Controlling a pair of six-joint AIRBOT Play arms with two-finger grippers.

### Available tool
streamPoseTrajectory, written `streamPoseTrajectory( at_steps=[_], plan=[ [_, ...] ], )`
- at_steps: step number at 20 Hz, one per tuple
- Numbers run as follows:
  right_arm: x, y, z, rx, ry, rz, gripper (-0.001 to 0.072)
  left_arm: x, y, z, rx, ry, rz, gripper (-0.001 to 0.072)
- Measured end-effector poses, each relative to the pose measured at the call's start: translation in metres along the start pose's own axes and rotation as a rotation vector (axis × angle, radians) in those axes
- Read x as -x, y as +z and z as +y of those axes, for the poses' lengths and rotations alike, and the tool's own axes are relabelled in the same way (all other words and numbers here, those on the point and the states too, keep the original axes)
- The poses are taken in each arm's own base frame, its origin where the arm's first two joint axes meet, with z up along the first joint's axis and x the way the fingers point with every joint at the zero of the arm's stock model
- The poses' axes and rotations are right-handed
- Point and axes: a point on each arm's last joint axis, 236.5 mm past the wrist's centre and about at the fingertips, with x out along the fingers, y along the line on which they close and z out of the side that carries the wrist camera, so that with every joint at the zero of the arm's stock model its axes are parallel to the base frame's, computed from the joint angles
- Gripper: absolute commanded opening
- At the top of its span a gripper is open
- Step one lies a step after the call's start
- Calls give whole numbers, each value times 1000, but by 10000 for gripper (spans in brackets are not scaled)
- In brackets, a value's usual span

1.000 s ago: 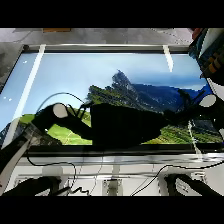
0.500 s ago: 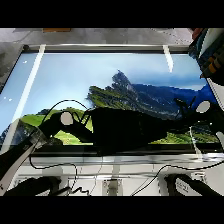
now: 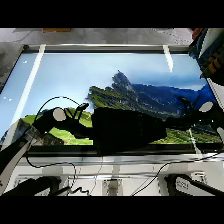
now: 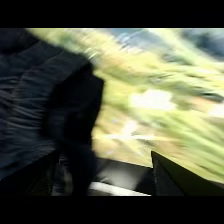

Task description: Fold the clothes and pants, and hang the long-sleeved shirts on hangers.

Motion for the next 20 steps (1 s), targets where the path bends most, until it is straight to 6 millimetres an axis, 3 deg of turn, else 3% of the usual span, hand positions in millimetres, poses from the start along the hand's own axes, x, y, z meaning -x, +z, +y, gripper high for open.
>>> streamPoseTrajectory(
  at_steps=[10,15,17,18,19,20],
  plan=[
    [-53,19,43,-118,301,40,630,1,2,2,7,-1,-6,708],
    [-72,30,86,-87,359,34,620,1,6,3,7,3,-25,700],
    [-79,35,110,-65,381,23,528,1,10,4,6,8,-40,699],
    [-83,34,124,-50,396,27,521,2,13,6,4,15,-52,689],
    [-85,33,139,-37,417,31,520,2,14,8,1,25,-60,604],
    [-89,30,154,-19,433,39,450,2,16,11,-2,35,-68,486]
  ],
)
